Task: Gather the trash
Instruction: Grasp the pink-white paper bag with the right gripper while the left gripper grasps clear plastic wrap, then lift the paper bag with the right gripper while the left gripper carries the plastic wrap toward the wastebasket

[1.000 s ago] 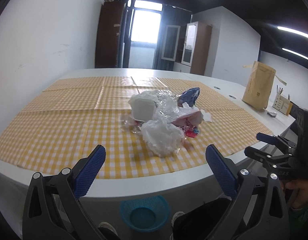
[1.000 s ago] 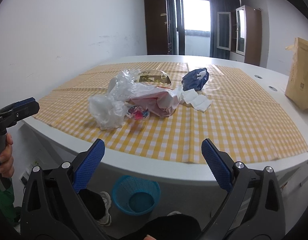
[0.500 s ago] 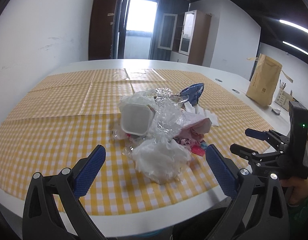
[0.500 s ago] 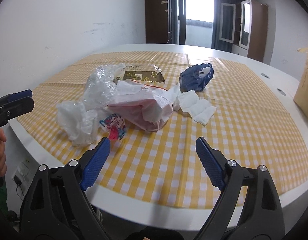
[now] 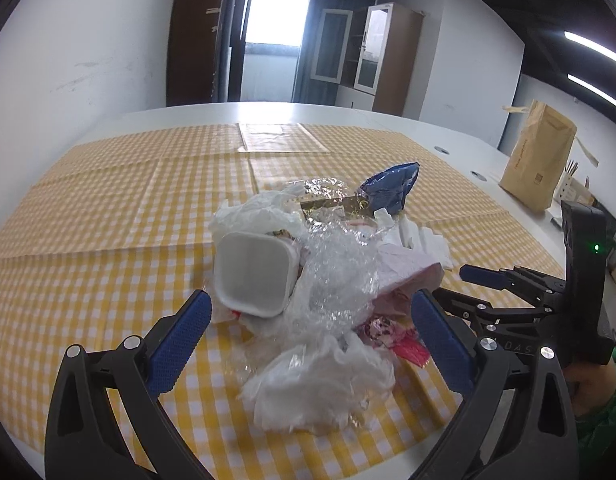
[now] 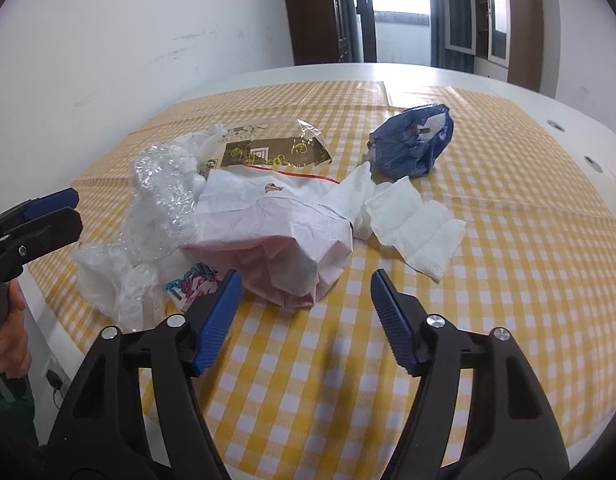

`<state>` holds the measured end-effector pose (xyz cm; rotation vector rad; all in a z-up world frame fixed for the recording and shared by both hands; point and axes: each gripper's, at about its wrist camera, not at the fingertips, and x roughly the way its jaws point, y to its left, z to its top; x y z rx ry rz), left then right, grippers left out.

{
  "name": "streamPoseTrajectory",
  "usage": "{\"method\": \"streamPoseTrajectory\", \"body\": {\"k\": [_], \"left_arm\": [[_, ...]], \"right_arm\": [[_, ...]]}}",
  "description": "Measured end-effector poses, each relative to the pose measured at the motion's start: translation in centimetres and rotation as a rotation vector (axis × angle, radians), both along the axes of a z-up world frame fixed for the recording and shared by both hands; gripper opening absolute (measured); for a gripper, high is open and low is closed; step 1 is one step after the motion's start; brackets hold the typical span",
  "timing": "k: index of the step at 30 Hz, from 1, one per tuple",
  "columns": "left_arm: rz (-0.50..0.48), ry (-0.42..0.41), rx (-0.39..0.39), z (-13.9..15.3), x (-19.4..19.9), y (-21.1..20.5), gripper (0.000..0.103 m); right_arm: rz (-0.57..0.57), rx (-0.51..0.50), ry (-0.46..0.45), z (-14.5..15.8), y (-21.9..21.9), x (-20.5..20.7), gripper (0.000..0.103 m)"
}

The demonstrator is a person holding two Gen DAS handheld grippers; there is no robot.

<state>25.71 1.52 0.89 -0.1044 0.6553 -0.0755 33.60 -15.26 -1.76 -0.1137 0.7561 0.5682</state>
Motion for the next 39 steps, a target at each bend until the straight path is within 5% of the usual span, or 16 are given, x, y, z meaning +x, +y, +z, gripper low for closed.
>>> {"method": "streamPoseTrajectory", "body": {"k": [4,9,11,26,31,39], "left_arm": [[-0.011,0.028,0.036,-0.1,2.0,-0.8,0.092],[-0.039,0.072,0.069,-0.9,4.0,-1.7,0.077],[-0.036,0.082,0.069,-1.4,4.3,-1.9,0.045],[-0.004,-0.096,-0.065,3.2,0.4,0.8,0.042],[-0.016,-0.099,-0.120,3.8,-1.1,1.6,0.042],[-0.005,-0.086,-0.097,3.0,-2.3,2.3,0.043]], "right_arm": [[-0.002,0.008,0.032,-0.7,0.3,1.3,0.048],[0.011,0.019,0.064,-1.4,0.4,2.1,0.018],[0.010,0.034,0.068,-1.4,0.3,2.1,0.012],[-0.004,0.069,-0.099,2.4,-1.4,-1.4,0.007],[-0.024,0.059,-0.144,3.7,-2.3,-3.0,0.007],[-0.036,0.069,-0.163,4.3,-3.1,-5.6,0.007]]}}
